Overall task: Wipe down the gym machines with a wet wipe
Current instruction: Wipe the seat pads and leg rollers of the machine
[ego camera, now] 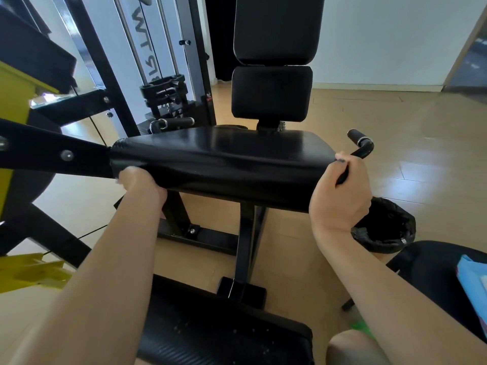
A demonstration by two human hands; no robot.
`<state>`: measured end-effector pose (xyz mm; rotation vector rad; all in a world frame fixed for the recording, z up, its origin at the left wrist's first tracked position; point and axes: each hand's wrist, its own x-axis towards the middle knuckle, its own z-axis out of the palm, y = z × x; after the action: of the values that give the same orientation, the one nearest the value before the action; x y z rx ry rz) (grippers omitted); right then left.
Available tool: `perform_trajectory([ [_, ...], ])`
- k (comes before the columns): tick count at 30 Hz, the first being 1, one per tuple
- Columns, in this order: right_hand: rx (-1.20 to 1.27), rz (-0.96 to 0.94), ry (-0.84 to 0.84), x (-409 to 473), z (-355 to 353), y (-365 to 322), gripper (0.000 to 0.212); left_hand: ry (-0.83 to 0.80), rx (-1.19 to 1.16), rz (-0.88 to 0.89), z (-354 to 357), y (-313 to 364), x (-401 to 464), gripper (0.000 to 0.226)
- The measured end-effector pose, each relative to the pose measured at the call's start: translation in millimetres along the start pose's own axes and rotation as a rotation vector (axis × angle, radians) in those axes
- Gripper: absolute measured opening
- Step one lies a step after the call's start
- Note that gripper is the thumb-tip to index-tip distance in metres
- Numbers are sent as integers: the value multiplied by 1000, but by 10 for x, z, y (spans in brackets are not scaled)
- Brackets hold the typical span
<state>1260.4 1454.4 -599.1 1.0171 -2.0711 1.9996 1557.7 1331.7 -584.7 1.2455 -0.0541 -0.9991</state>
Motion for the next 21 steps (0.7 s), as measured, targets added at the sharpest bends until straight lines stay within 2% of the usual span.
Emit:
perform_trajectory([
  [4,-2,-20,10,5,18,11,36,-115,-201,-150,39,-325,-504,45],
  [7,-13,-28,9,7,20,11,37,-166,-139,-216,125,-583,-974,42],
  [10,-15,-11,-5,15,8,14,36,-298,-213,-345,195,-925,-1598,50],
  [12,-2,-14,-20,18,-11,10,36,-364,-213,-377,186,-1097,-1891,45],
  [14,11,-33,-47,13,-28,9,36,-369,-205,-352,114,-1084,-1874,38],
  [16,19,-42,-64,15,-36,24,35,-394,-277,-360,62,-908,-1629,42],
  [18,31,-41,-72,22,-32,37,36,-317,-365,-345,20,-621,-1376,50],
  [21,53,-39,-72,19,-19,66,34,-205,-293,-230,43,-290,-1296,47],
])
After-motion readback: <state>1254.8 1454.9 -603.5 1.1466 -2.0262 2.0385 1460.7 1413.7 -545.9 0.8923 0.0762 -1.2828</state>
